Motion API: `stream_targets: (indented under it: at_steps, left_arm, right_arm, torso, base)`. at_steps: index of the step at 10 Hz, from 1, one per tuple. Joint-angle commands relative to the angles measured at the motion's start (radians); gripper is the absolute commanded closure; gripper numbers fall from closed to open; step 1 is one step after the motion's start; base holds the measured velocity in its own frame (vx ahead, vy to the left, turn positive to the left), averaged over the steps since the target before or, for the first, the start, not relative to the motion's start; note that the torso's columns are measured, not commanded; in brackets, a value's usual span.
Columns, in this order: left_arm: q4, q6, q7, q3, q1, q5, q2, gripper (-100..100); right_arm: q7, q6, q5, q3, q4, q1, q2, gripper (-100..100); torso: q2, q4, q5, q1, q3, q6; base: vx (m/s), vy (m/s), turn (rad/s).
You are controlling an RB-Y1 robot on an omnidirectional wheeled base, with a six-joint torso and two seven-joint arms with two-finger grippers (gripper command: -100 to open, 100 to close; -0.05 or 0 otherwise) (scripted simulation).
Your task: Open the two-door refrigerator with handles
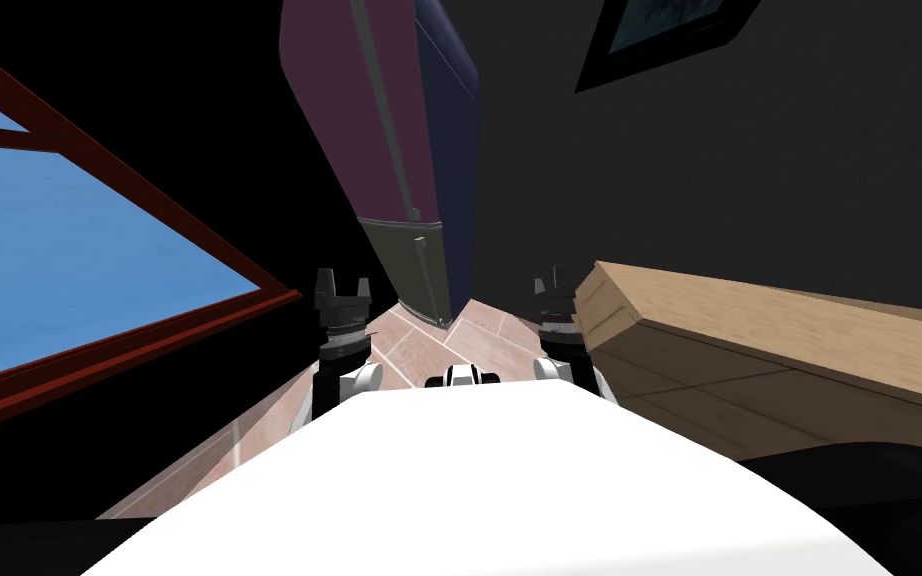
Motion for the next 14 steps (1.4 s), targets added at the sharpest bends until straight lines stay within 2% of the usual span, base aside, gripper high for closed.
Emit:
stream_targets:
  at_steps: [1,6,7,10,11,13,14]
  left_arm:
    - [-0.014,0.056,0.01,0.016,-0.003,0.029,0.038,-100]
    - [-0.057,0.192,0.035,0.061,-0.013,0.108,0.071,-100]
    - [-0.057,0.199,0.035,0.061,-0.013,0.108,0.071,-100]
    - [-0.089,0.292,0.054,0.093,-0.019,0.165,0.073,-100]
    - [-0.089,0.301,0.054,0.093,-0.019,0.165,0.073,-100]
    - [-0.112,0.364,0.067,0.116,-0.024,0.205,0.069,-100]
    - [-0.112,0.374,0.067,0.116,-0.024,0.205,0.069,-100]
  right_arm:
    - [0.0,0.0,0.0,0.0,0.0,0.0,0.0,0]
    - [0.0,0.0,0.0,0.0,0.0,0.0,0.0,0]
    - [0.0,0.0,0.0,0.0,0.0,0.0,0.0,0]
    - [0.0,0.0,0.0,0.0,0.0,0.0,0.0,0]
    - [0.0,0.0,0.0,0.0,0.0,0.0,0.0,0]
    - [0.0,0.0,0.0,0.0,0.0,0.0,0.0,0]
    - [0.0,0.0,0.0,0.0,0.0,0.0,0.0,0]
  torso:
    - [0.0,0.0,0.0,0.0,0.0,0.0]
    - [0.002,0.001,0.0,0.0,0.001,0.0]
    - [0.002,0.001,0.0,0.0,0.001,0.0]
    - [0.001,0.001,0.001,0.003,0.0,0.0]
    - [0.002,0.001,0.0,0.0,0.001,0.0]
    - [0.004,0.001,0.0,0.001,0.002,0.0]
    - [0.001,0.001,0.0,0.001,0.0,0.0]
  base:
    - [0.124,-0.054,0.092]
    - [0.121,-0.069,0.101]
    - [0.106,-0.06,0.039]
    - [0.135,-0.046,0.095]
    - [0.095,-0.065,0.073]
    - [0.122,-0.07,0.119]
    - [0.104,-0.072,0.039]
